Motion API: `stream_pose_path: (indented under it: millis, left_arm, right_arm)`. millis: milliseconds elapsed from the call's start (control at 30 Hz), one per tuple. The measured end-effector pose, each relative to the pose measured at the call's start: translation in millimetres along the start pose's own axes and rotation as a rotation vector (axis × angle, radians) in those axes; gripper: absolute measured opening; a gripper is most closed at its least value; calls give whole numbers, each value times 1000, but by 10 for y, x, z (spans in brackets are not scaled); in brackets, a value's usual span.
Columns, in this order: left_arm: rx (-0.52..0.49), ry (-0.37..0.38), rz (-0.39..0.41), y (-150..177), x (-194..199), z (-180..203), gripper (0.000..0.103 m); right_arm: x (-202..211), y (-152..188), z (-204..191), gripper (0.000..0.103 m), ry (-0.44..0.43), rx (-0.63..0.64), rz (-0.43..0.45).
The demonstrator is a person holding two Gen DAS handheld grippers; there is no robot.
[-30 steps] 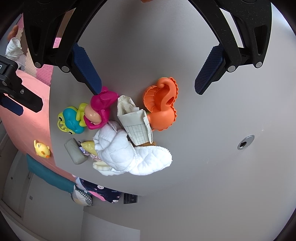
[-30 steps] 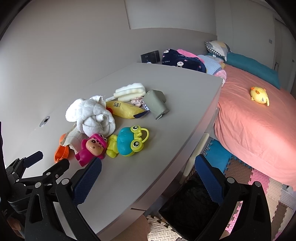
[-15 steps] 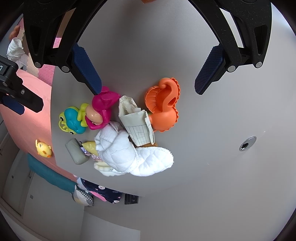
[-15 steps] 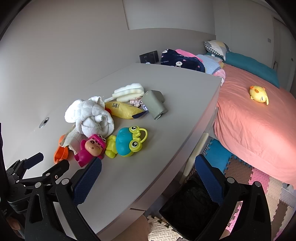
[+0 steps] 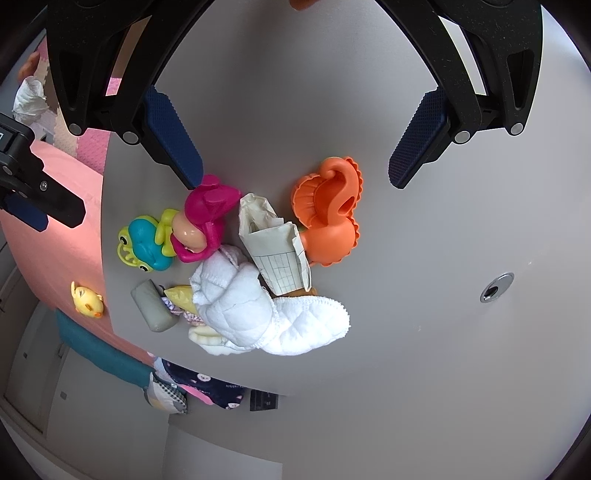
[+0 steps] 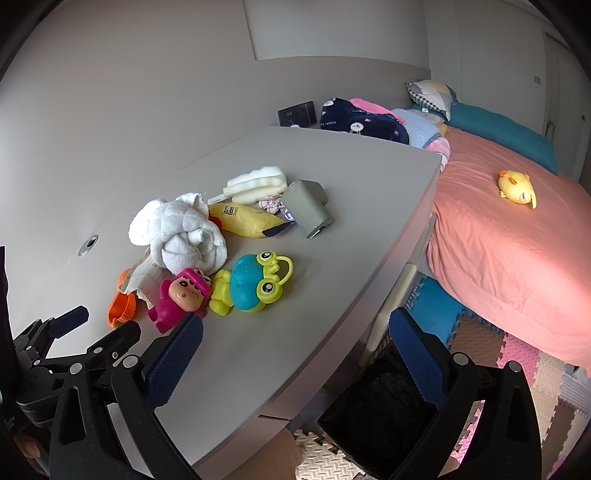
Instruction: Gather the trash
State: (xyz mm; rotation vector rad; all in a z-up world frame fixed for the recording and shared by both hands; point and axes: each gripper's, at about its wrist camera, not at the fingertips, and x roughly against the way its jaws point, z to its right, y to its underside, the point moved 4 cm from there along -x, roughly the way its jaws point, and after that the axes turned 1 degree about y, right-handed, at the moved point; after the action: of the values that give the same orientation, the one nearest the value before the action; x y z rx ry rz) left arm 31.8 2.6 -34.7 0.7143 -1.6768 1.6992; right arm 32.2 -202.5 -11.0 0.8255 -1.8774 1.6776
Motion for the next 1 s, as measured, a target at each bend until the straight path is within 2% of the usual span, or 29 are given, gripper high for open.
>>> stream_pose_path:
  millis: [167, 433, 600, 733, 900, 1000]
  left_arm:
    - [18, 2, 4, -6, -6, -43, 97]
    - [51, -41, -3, -53, -109, -191, 96]
    - [52, -67, -28, -83, -222, -238, 82]
    - [50, -85, -41, -114, -296, -258, 76]
    - [52, -89, -53, -151, -368, -292, 62]
    - [58, -92, -61, -162, -414, -331, 58]
  right_arm:
    - [-23, -5, 21, 100, -4, -10, -4]
    - [-158, -24, 32, 100, -38, -17, -19]
    - [-260, -69, 3, 100, -55, 5, -21]
    - [-386, -123, -15, 100, -65, 15, -32]
    - [-573, -182, -82, 94, -80, 35, -58]
    - [-667, -195, -141, 91, -91, 45, -70]
